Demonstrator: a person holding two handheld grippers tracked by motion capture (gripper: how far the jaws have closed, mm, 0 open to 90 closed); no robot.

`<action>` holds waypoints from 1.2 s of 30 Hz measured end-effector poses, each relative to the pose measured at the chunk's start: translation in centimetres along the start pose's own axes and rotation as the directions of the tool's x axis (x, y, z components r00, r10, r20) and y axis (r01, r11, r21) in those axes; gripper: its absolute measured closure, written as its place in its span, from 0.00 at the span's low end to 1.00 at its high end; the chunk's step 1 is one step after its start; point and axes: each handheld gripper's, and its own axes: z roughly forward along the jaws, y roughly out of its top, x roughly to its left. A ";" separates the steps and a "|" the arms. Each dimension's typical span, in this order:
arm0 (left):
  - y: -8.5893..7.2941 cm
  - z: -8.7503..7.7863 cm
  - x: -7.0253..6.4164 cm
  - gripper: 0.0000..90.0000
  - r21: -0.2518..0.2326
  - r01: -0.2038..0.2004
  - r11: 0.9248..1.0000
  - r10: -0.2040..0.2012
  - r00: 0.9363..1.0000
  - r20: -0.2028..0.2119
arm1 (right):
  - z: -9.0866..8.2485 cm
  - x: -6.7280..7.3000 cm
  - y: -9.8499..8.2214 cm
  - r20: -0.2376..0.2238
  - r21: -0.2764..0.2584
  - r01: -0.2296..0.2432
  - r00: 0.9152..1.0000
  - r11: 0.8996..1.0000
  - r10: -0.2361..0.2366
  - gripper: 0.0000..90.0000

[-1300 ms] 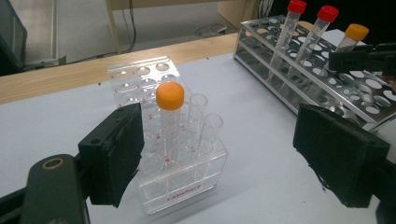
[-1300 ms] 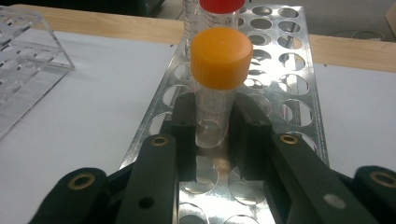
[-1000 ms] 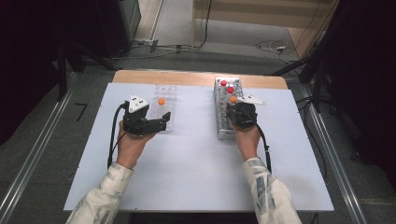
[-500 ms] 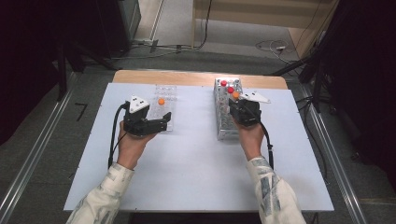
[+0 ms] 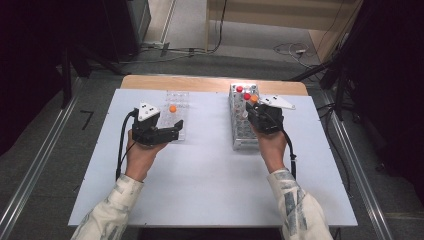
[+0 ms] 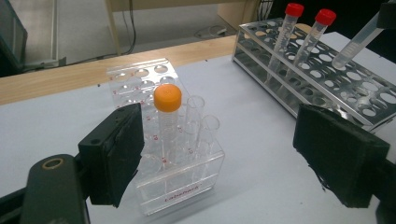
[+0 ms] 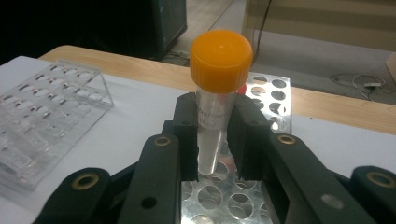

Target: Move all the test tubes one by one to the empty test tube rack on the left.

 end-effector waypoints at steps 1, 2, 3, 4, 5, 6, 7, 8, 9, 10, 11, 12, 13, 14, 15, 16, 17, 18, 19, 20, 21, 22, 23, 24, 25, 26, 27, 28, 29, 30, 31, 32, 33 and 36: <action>0.0 0.0 0.0 0.19 -0.001 0.000 1.000 0.000 1.000 0.000 | -0.1 0.2 0.0 -0.006 -0.001 0.005 1.000 1.000 -0.005 0.79; 0.0 0.0 0.0 0.19 -0.001 0.000 1.000 0.000 1.000 0.000 | -0.2 0.4 0.0 -0.012 -0.001 0.009 1.000 1.000 -0.009 0.79; 0.0 0.0 0.0 0.19 -0.002 0.000 1.000 0.000 1.000 0.000 | -0.3 0.6 0.0 -0.023 -0.002 0.016 1.000 1.000 -0.016 0.79; 0.0 0.0 0.0 0.19 -0.002 0.001 1.000 -0.001 1.000 0.000 | -0.3 0.8 0.0 -0.029 0.000 0.019 0.999 1.000 -0.019 0.79; 0.0 0.0 0.0 0.19 -0.001 0.001 1.000 -0.001 1.000 0.000 | -0.4 1.0 0.0 -0.035 0.000 0.022 0.999 1.000 -0.022 0.79; 0.0 0.0 0.0 0.19 0.000 0.001 1.000 -0.001 1.000 -0.001 | -0.4 1.2 0.0 -0.042 -0.002 0.025 0.999 1.000 -0.025 0.79; 0.0 0.0 -0.1 0.19 0.000 0.001 1.000 -0.001 1.000 -0.001 | -0.5 1.5 -0.1 -0.051 -0.003 0.026 0.998 1.000 -0.026 0.79; 0.0 0.0 -0.1 0.19 0.001 0.001 1.000 -0.001 1.000 -0.001 | -0.5 1.7 -0.1 -0.060 -0.003 0.027 0.998 1.000 -0.028 0.79; 0.0 0.0 -0.1 0.19 0.000 0.001 1.000 -0.001 1.000 -0.001 | -0.6 2.0 -0.1 -0.070 -0.004 0.030 0.997 1.000 -0.030 0.80; 0.0 0.0 -0.1 0.19 -0.001 0.002 1.000 -0.002 1.000 -0.001 | -0.6 2.3 -0.1 -0.082 -0.007 0.033 0.996 0.999 -0.033 0.79; 0.0 0.0 -0.1 0.19 -0.002 0.001 1.000 -0.001 1.000 -0.001 | -0.6 2.6 -0.2 -0.089 -0.007 0.035 0.995 0.999 -0.036 0.79; 0.0 0.0 0.0 0.19 -0.002 0.001 1.000 -0.001 1.000 -0.002 | -0.7 2.9 -0.2 -0.099 -0.008 0.038 0.994 0.999 -0.039 0.79; 0.0 0.0 0.0 0.19 -0.002 0.002 1.000 -0.002 1.000 -0.002 | -0.7 3.2 -0.3 -0.115 -0.007 0.040 0.993 0.999 -0.040 0.79; 0.0 0.0 0.0 0.19 -0.002 0.003 1.000 -0.003 1.000 -0.004 | -0.7 3.5 -0.3 -0.124 -0.007 0.042 0.991 0.999 -0.043 0.79; 0.0 0.0 0.0 0.18 0.000 0.003 1.000 -0.003 1.000 -0.008 | -0.7 3.8 -0.4 -0.133 -0.004 0.044 0.990 0.999 -0.044 0.79; 0.0 0.0 0.0 0.17 0.000 0.004 1.000 -0.004 1.000 -0.012 | -0.7 4.2 -0.4 -0.143 -0.002 0.051 0.988 0.999 -0.050 0.79; 0.0 0.0 0.0 0.16 0.001 0.008 1.000 -0.008 1.000 -0.013 | -0.6 4.5 -0.5 -0.153 0.001 0.060 0.986 0.998 -0.059 0.79; 0.0 0.0 0.0 0.16 0.002 0.011 1.000 -0.011 1.000 -0.009 | -0.6 4.9 -0.6 -0.159 0.004 0.066 0.985 0.998 -0.065 0.79; 0.0 0.0 0.0 0.15 0.002 0.012 1.000 -0.012 1.000 -0.007 | -0.5 5.3 -0.7 -0.168 0.007 0.074 0.983 0.997 -0.072 0.79; 0.0 0.0 0.0 0.15 0.003 0.011 1.000 -0.011 1.000 -0.007 | -0.4 5.6 -0.9 -0.175 0.008 0.083 0.981 0.997 -0.080 0.79; -0.1 0.0 -0.1 0.15 0.002 0.010 1.000 -0.010 1.000 -0.005 | -0.4 5.9 -1.0 -0.184 0.015 0.087 0.979 0.996 -0.083 0.79; -0.1 0.0 -0.1 0.15 0.005 0.011 1.000 -0.011 1.000 -0.001 | -0.3 6.2 -1.1 -0.190 0.020 0.089 0.978 0.996 -0.083 0.79; -0.1 0.0 -0.2 0.15 0.006 0.014 1.000 -0.014 1.000 0.002 | -0.2 6.5 -1.3 -0.196 0.021 0.094 0.977 0.995 -0.088 0.79; -0.1 0.0 -0.2 0.15 0.006 0.012 1.000 -0.012 1.000 0.005 | -0.1 6.8 -1.4 -0.204 0.024 0.100 0.974 0.995 -0.093 0.79; -0.1 0.0 -0.3 0.15 0.003 0.012 1.000 -0.012 1.000 0.009 | 0.0 7.1 -1.5 -0.212 0.028 0.106 0.972 0.994 -0.098 0.79; -0.1 0.0 -0.4 0.15 0.004 0.009 1.000 -0.009 1.000 0.009 | 0.0 7.4 -1.7 -0.219 0.034 0.110 0.971 0.993 -0.100 0.79; -0.1 0.0 -0.5 0.15 0.003 0.009 1.000 -0.009 1.000 0.014 | 0.1 7.7 -1.8 -0.226 0.037 0.114 0.969 0.993 -0.103 0.79; -0.1 0.0 -0.6 0.15 0.001 0.006 1.000 -0.006 1.000 0.018 | 0.2 8.0 -1.9 -0.234 0.039 0.122 0.966 0.992 -0.110 0.79; 0.0 0.0 -0.8 0.15 0.002 0.004 1.000 -0.004 1.000 0.024 | 0.2 8.3 -2.1 -0.241 0.042 0.128 0.964 0.991 -0.114 0.79; 0.0 0.0 -0.9 0.15 0.003 0.000 1.000 0.000 1.000 0.027 | 0.3 8.6 -2.2 -0.249 0.047 0.131 0.962 0.990 -0.115 0.79; 0.0 0.0 -1.0 0.15 0.005 -0.004 1.000 0.004 1.000 0.029 | 0.4 8.9 -2.3 -0.255 0.047 0.141 0.959 0.989 -0.124 0.79; 0.0 0.0 -1.1 0.15 0.004 -0.005 1.000 0.005 0.999 0.035 | 0.4 9.2 -2.4 -0.260 0.053 0.142 0.958 0.988 -0.124 0.79; 0.0 0.0 -1.2 0.15 0.005 -0.008 1.000 0.008 0.999 0.039 | 0.5 9.5 -2.5 -0.266 0.057 0.146 0.956 0.988 -0.126 0.79; 0.0 0.0 -1.6 0.16 0.002 -0.011 1.000 0.011 0.999 0.050 | 0.7 10.4 -2.8 -0.285 0.062 0.165 0.948 0.984 -0.141 0.79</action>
